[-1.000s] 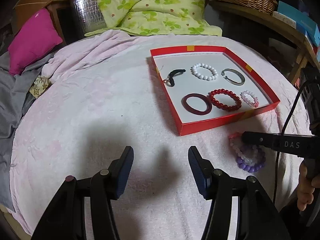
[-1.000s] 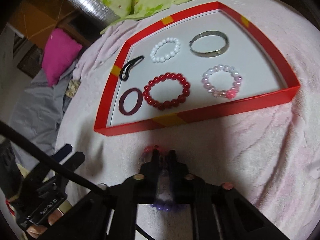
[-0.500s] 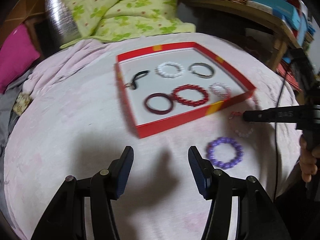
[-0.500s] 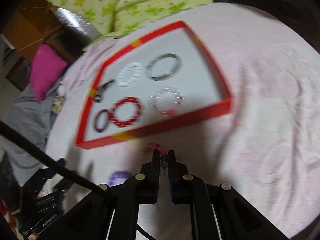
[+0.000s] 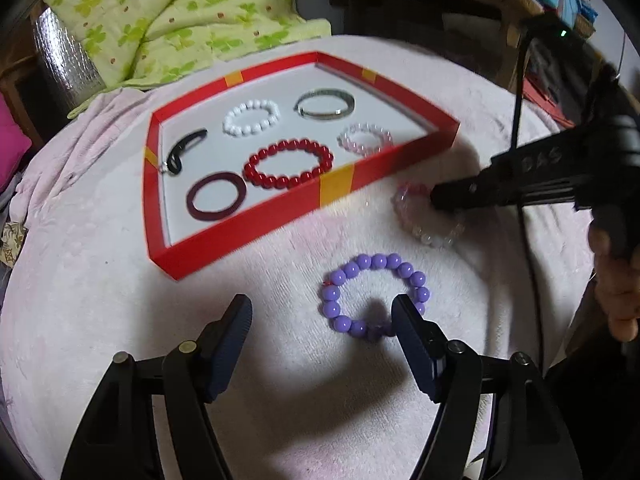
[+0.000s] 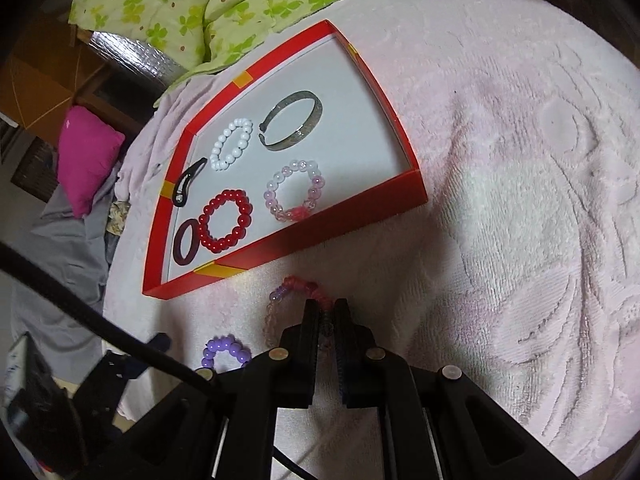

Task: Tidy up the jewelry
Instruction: 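Grasp the pink crystal bracelet with the right tool while the left tool grasps the purple bead bracelet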

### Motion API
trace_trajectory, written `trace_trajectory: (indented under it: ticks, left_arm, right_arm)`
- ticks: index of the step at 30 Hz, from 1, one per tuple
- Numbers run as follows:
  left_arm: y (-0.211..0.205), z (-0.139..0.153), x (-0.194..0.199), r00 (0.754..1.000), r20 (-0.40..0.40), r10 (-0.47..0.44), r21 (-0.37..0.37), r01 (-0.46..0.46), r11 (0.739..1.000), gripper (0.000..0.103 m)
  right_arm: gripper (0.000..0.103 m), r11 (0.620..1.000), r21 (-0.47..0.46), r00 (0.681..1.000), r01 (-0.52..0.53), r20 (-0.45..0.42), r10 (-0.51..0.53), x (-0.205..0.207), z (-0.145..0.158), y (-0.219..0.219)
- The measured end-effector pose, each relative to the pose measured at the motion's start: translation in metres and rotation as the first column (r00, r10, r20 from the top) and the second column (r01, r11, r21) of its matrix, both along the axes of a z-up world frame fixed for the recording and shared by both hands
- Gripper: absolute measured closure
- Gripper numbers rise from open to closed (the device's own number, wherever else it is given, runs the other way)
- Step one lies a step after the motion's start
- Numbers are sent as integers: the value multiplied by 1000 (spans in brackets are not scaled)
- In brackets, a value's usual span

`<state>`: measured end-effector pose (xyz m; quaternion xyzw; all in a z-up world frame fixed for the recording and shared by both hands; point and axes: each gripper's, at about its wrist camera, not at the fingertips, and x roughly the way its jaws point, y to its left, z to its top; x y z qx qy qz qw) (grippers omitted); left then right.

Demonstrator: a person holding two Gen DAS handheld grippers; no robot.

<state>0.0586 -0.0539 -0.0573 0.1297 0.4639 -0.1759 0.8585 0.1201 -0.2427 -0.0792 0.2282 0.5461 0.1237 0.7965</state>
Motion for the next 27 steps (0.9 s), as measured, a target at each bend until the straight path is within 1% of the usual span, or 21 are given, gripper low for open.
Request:
trace_trajectory:
  ticks: [6,8,10,11,13,14,15,16,20,27]
  left_arm:
    - [3,-9,3,999,-41,1,-42,-3,999,30]
    - [0,-10,1,999,-33,-10,-32,9,999,34]
    - [-2,-9,-1,999,-23,-32,-30,31,999,52]
    - [-3,-8,-2,999,-17,-38,-31,37,999,57]
    - [-3,-7,-3,999,-10,-46,-30,46,998,78]
    - [-3,-6,-3,999,-5,-45,-27,45,999,82]
    - [-2,-6,-3,999,-3,-43,-27,43,999,89]
    - [-1,-5,-2,999,-3,-41,-30,41,999,92]
    - [8,-2,-1,1000,4,-20,-41,20,999,93]
    - [34,8,3,999,25,48,-73,-46,996,93]
  right_arm:
    - [93,1000,12,1000,-2,2,2,0,-1,-1]
    - [93,1000,15,1000,-3,1,3,0,-1,-2]
    - [93,1000,17,1000,-2,0,2,-1,-1,-2]
    - [93,1000,16,1000,-2,0,2,-1,-1,-2]
    - [93,1000,15,1000,-1,0,1,-1,-1,-1]
    - [93,1000,15,1000,-1,0,1,-1,-1,-1]
    - [93,1000,16,1000,-1,0,1,-1,-1,-2]
    - [93,1000,16,1000,1,0,-1,-1,-1,-1]
    - [93,1000,17,1000,2,1,-2,-1,-1,-1]
    - [93,1000,11,1000,10,2,-10,1,-2,1]
